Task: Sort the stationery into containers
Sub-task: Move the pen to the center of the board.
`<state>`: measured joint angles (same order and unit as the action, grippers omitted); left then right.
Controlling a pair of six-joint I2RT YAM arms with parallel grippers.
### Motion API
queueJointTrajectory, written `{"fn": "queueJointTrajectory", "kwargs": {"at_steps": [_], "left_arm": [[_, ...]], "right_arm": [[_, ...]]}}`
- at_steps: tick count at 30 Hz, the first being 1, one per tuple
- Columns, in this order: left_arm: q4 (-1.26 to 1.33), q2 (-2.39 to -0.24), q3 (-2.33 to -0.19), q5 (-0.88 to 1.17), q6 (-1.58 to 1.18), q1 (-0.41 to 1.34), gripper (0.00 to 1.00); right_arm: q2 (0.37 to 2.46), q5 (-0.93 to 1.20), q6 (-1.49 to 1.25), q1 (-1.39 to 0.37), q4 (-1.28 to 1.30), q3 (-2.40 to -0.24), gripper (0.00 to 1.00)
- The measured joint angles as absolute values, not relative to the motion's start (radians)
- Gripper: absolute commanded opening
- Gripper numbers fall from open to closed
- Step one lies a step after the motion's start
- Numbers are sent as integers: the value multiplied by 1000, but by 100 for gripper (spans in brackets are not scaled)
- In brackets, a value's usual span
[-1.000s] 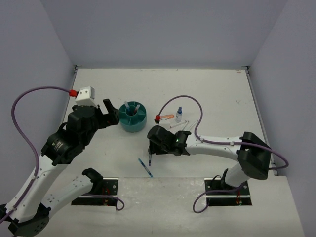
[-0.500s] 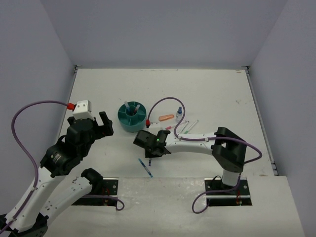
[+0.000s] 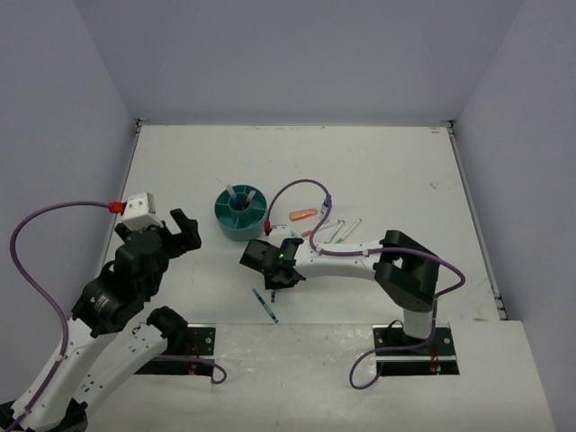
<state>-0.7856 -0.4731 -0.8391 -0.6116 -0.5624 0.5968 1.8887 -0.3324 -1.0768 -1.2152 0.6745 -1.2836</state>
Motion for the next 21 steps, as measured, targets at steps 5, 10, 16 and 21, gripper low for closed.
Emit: {"fn": "queueJointTrajectory", "kwargs": {"at_steps": [5,10,16,21], "left_arm": [[-785,-466,-839,-626,-567,597,100],[-784,-474,-839,-631,-568,597,100],[-782,-479,-837,-632,-568,597,100],[-779,-481,-837,-632,-568,597,100]], "right_arm": [[1919,-332,-1077,-1210,675,-1287,29],[1926,-335,-1081,-1205,677,-1286,29],[1925,-347,-1073,-1187,665,-1275,29],[1907,-334,-1028,-1140,615,-1247,26]]}}
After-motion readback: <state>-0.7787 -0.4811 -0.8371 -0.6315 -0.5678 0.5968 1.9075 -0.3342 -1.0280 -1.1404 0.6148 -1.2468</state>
